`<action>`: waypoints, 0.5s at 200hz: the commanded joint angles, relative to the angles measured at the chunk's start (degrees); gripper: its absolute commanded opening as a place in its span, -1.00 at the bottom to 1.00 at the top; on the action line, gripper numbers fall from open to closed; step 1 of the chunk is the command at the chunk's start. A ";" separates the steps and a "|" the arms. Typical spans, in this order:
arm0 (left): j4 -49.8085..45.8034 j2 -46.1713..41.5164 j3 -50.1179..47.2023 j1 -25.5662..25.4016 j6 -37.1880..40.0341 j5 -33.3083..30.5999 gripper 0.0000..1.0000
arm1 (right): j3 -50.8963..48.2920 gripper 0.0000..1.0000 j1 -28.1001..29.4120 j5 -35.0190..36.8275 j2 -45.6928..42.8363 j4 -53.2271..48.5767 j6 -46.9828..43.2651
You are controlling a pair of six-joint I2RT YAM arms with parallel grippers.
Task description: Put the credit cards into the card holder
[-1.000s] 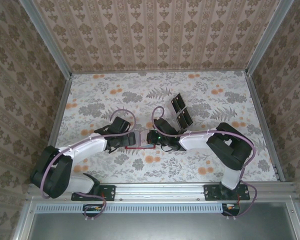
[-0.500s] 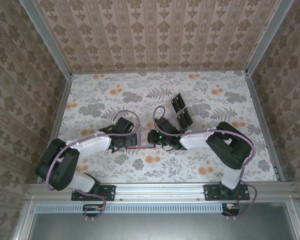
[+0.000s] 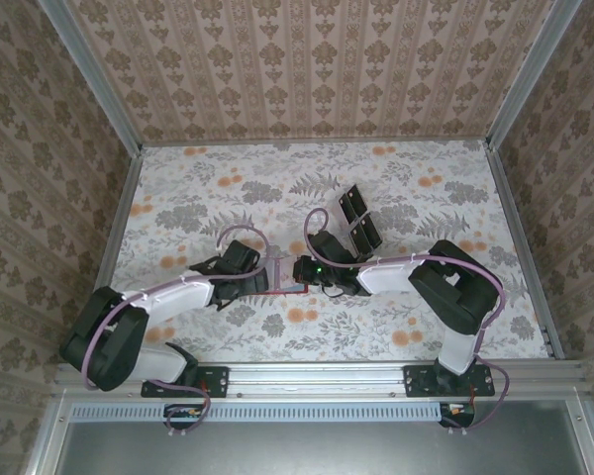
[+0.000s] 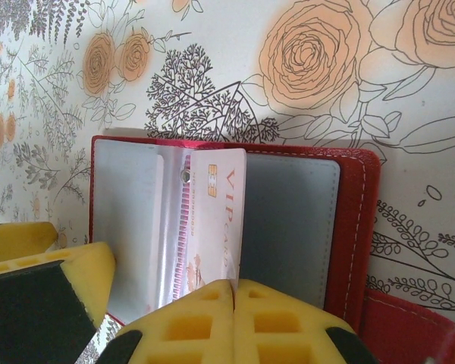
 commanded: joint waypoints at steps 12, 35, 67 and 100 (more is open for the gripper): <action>-4.06 -0.44 -2.21 0.06 -1.68 -1.07 1.00 | -0.63 -1.00 -0.89 -0.23 -1.31 -1.82 0.36; -3.47 -0.52 -2.85 0.06 -1.82 -0.82 1.00 | -1.68 -1.00 -0.84 -0.84 -2.81 2.16 2.11; -2.86 -0.45 -3.44 0.28 -1.85 -0.49 1.00 | -3.29 -1.00 -0.82 -0.28 -4.04 7.46 4.38; -2.50 -0.47 -3.70 0.50 -1.65 -0.16 1.00 | -4.00 -1.00 -0.68 1.03 -3.33 11.86 5.60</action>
